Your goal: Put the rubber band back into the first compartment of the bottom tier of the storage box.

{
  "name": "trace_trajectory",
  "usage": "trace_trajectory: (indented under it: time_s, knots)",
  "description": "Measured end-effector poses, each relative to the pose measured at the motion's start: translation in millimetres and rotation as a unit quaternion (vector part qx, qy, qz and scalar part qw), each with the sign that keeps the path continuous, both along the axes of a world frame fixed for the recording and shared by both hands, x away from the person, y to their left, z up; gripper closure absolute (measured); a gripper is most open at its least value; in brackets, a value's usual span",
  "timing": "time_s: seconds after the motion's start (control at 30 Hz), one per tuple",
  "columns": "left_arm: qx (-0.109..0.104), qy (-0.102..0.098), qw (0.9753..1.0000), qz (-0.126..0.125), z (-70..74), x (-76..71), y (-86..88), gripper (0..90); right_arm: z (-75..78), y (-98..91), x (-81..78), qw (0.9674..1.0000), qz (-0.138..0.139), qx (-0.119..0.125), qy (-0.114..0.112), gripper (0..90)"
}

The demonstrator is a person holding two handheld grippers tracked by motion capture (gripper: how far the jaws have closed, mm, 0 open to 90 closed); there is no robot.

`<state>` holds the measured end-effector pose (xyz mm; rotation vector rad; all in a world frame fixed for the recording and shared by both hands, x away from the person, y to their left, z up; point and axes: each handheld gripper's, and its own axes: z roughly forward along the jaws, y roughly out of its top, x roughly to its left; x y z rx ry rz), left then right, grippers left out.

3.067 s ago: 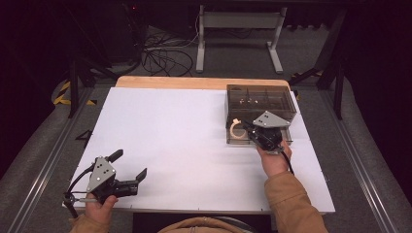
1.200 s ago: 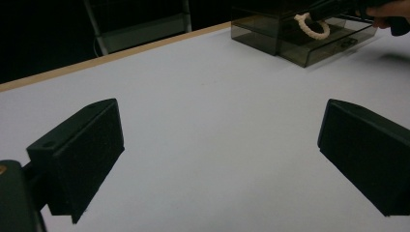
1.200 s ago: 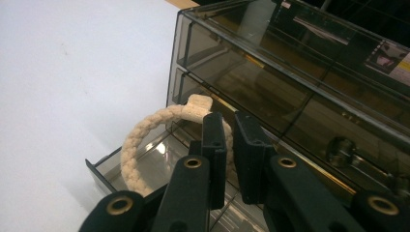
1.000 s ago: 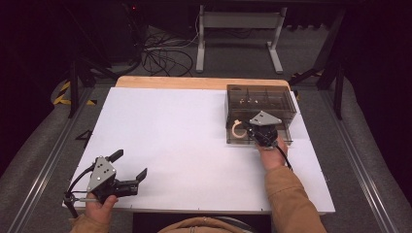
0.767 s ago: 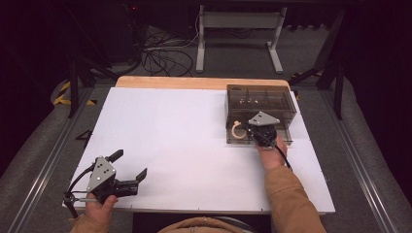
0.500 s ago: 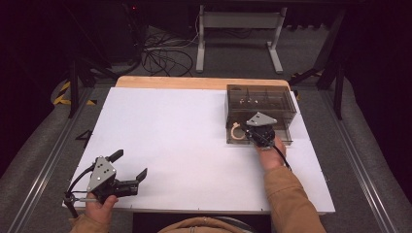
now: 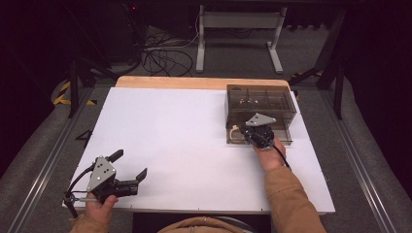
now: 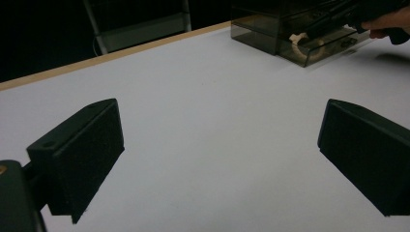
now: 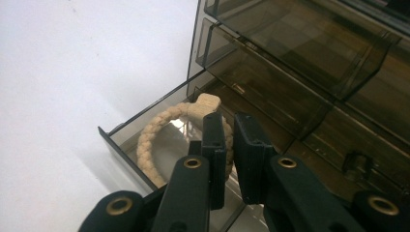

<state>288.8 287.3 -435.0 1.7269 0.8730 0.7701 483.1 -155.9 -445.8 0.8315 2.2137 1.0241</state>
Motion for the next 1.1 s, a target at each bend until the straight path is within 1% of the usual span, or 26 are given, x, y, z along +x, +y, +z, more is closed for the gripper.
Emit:
trace_trajectory:
  time_s: [0.23, 0.43, 0.5, 0.53, 0.57, 0.6, 0.7, 0.8, 1.0, 1.1]
  knots:
    - [0.000, 0.000, 1.0000, 0.000, 0.1, 0.1, 0.2, 3.0, -0.7, 0.9, -0.9, 0.9999, 0.001, 0.002, 0.016, 83.9]
    - [0.000, 0.000, 1.0000, 0.000, 0.1, 0.3, 0.4, 3.0, -1.2, 0.4, -0.5, 0.9997, -0.001, 0.002, 0.023, 83.5]
    - [0.000, 0.001, 1.0000, 0.000, 0.0, 0.3, 0.3, 3.0, -1.4, 0.0, -0.1, 0.9997, -0.001, 0.001, 0.024, 82.1]
    - [0.000, 0.001, 1.0000, 0.000, 0.0, 0.3, 0.3, 3.0, -1.3, -0.1, -0.1, 0.9997, -0.001, 0.001, 0.024, 80.8]
    - [0.001, 0.001, 1.0000, 0.000, 0.0, 0.3, 0.3, 3.0, -1.2, -0.4, 0.1, 0.9998, -0.002, 0.001, 0.021, 76.7]
    - [0.000, 0.001, 1.0000, 0.001, 0.0, 0.2, 0.2, 3.0, -1.2, -0.4, 0.1, 0.9998, -0.002, 0.001, 0.021, 76.7]
    - [0.000, 0.001, 1.0000, 0.000, -0.1, 0.4, 0.4, 3.0, -0.5, -1.1, 0.2, 0.9998, -0.003, 0.005, 0.018, 70.2]
    - [0.001, 0.001, 1.0000, 0.000, -0.1, 0.4, 0.4, 3.0, 0.5, -2.8, 0.7, 0.9996, -0.004, 0.020, 0.022, 64.5]
    - [0.000, 0.002, 1.0000, 0.001, -0.1, 0.4, 0.5, 3.0, 4.0, -5.5, -0.2, 0.9993, -0.008, 0.032, 0.019, 55.5]
    - [0.000, 0.001, 1.0000, 0.000, -0.1, 0.6, 0.5, 3.0, 7.9, -6.6, -2.0, 0.9989, -0.006, 0.043, 0.017, 51.3]
